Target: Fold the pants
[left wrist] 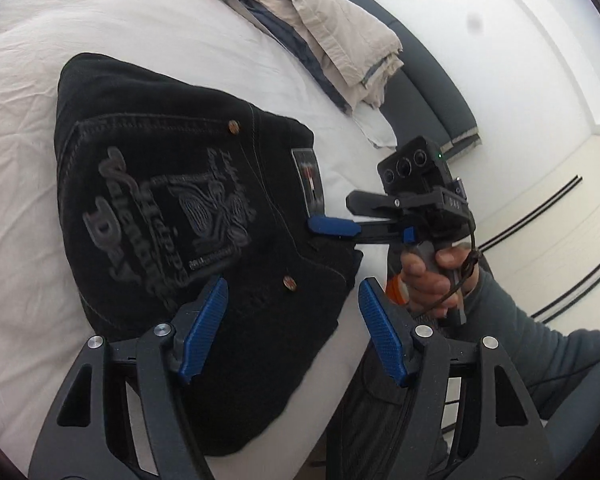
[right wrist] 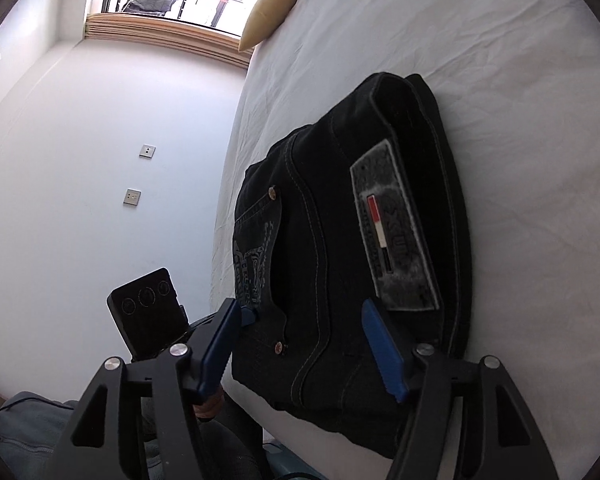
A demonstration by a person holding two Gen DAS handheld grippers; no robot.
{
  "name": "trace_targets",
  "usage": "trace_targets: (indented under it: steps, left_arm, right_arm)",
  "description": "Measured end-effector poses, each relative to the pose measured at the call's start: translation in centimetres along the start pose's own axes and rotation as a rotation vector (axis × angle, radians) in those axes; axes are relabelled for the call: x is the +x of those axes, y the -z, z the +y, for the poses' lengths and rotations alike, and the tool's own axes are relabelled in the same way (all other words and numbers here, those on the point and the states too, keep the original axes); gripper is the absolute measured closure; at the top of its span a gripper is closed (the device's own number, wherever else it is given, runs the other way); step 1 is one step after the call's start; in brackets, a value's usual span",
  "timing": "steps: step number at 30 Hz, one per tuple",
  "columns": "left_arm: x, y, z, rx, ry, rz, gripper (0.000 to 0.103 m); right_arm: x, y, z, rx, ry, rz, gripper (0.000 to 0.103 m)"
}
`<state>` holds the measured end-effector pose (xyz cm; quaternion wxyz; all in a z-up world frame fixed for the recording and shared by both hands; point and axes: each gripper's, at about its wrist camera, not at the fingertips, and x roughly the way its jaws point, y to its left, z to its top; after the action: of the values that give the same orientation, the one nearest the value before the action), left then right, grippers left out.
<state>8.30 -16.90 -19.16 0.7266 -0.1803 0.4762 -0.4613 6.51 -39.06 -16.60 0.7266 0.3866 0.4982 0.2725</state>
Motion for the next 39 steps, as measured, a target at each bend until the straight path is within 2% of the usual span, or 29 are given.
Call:
trace_targets:
  steps: [3,7,9,11,13,14,16,17,19,22,23,26,27,28,30,34,36,39]
  left_arm:
    - [0.6,2.1,-1.6,0.044,-0.020,0.038,0.036]
    - [-1.0,3.7,-2.4,0.048,-0.018,0.048,0.036]
    - [-2.1,3.6,-2.5,0.050,-0.033,0.030,0.036]
    - [-3.8,3.3,-1.9,0.038,-0.086,-0.014,0.036]
    - [-5.3,2.6,-0.4,0.005,-0.143,-0.045,0.029]
    - [-5.5,2.1,0.4,-0.017,-0.183,-0.055,0.029]
    - [-5.1,0.4,1.7,-0.058,-0.210,-0.060,0.029]
    - [-4.6,-0.4,2.2,-0.079,-0.240,-0.051,0.029]
    - [-3.5,-1.5,3.2,-0.108,-0.252,-0.010,0.029]
    - [-1.1,-2.2,4.2,-0.136,-0.288,0.066,0.029]
    - [-0.2,-2.4,4.4,-0.141,-0.299,0.084,0.029]
    - [0.9,-2.7,4.6,-0.160,-0.302,0.081,0.031]
    - [1.0,-3.0,4.6,-0.163,-0.298,0.082,0.041]
    - [0.9,-3.2,4.4,-0.168,-0.299,0.089,0.047]
    - [1.4,-3.5,4.2,-0.163,-0.314,0.100,0.053]
    - [2.0,-4.3,2.5,-0.113,-0.336,0.105,0.073]
    - [1.6,-4.6,1.9,-0.103,-0.343,0.095,0.077]
    - [0.3,-5.2,1.1,-0.092,-0.338,0.064,0.081]
  right_arm:
    - [-1.4,1.9,-0.1,0.004,-0.006,-0.021,0.036]
    - [-3.7,3.7,0.9,-0.041,0.042,-0.049,0.036]
    - [-5.5,3.9,0.9,-0.049,0.070,-0.101,0.036]
    - [-7.0,3.1,-0.1,-0.014,0.106,-0.168,0.032]
    - [-7.2,1.7,-1.2,0.027,0.128,-0.200,0.028]
    - [-6.8,0.8,-1.7,0.040,0.124,-0.197,0.028]
    - [-5.6,-0.7,-3.0,0.074,0.145,-0.179,0.028]
    - [-4.9,-1.3,-3.7,0.092,0.151,-0.162,0.028]
    - [-3.5,-2.3,-4.6,0.107,0.161,-0.134,0.029]
    - [-1.8,-3.2,-4.0,0.073,0.154,-0.105,0.033]
    - [-1.1,-3.3,-3.6,0.059,0.166,-0.078,0.038]
    - [1.0,-3.4,-2.4,0.006,0.252,-0.019,0.045]
    - [1.0,-3.4,-2.2,0.003,0.265,-0.016,0.047]
    - [1.0,-3.5,-2.2,0.011,0.275,-0.014,0.049]
    - [0.9,-3.5,-2.1,0.019,0.301,-0.011,0.063]
    - [1.3,-3.1,0.5,-0.068,0.405,-0.014,0.076]
    - [1.3,-3.0,2.0,-0.110,0.444,-0.025,0.081]
    - [0.9,-3.1,4.6,-0.165,0.449,-0.052,0.083]
